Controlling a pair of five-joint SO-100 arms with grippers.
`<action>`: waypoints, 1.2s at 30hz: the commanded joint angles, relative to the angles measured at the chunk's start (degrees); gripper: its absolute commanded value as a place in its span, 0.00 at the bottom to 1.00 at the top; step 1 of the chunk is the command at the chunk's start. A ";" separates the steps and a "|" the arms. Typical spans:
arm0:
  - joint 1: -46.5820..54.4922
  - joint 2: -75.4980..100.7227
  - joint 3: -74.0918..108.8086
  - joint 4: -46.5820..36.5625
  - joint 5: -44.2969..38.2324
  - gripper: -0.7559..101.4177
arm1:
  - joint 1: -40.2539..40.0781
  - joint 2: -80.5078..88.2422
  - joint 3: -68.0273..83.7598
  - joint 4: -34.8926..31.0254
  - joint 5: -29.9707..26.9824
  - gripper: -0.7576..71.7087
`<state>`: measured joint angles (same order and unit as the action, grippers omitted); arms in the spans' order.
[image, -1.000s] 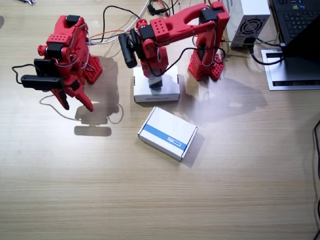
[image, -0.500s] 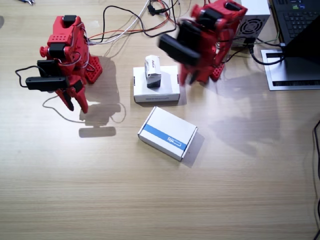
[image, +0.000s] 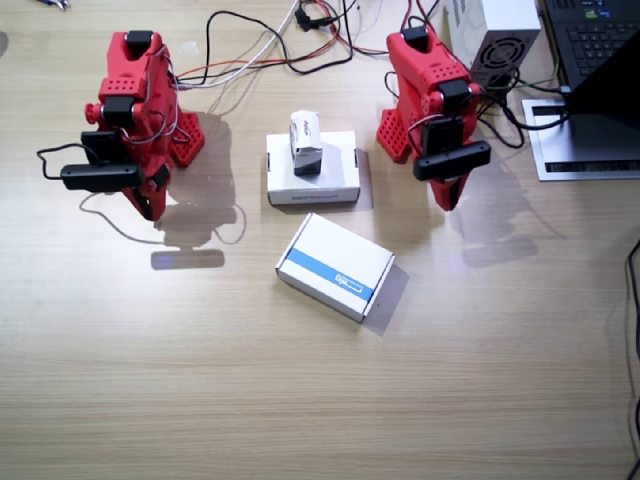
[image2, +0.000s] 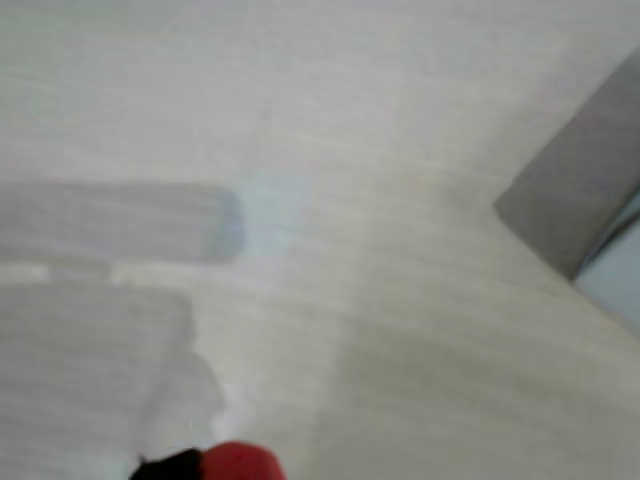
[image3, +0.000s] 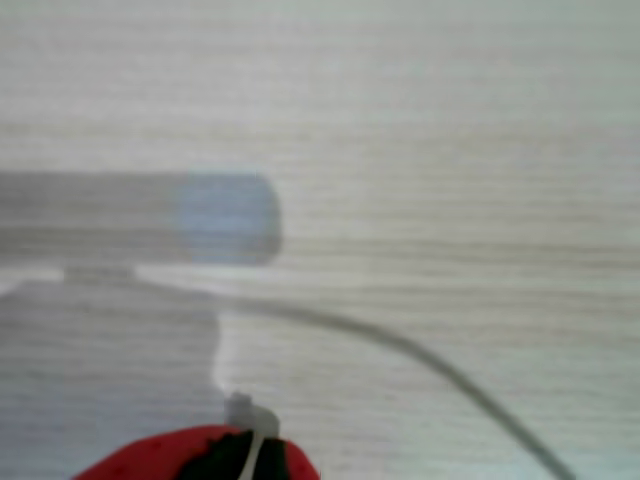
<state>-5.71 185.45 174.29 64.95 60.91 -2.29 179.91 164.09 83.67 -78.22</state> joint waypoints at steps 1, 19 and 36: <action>10.99 2.02 -0.09 3.78 -1.14 0.01 | 2.37 1.49 -0.70 0.44 -2.02 0.01; 7.65 1.93 -0.18 3.34 0.18 0.01 | 2.11 1.41 -0.62 0.97 -2.37 0.01; 7.73 1.93 -0.18 3.08 -0.26 0.01 | 2.81 1.23 -0.62 0.97 -3.78 0.01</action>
<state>1.76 185.45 175.17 66.97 60.91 -1.67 179.91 164.09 83.67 -80.24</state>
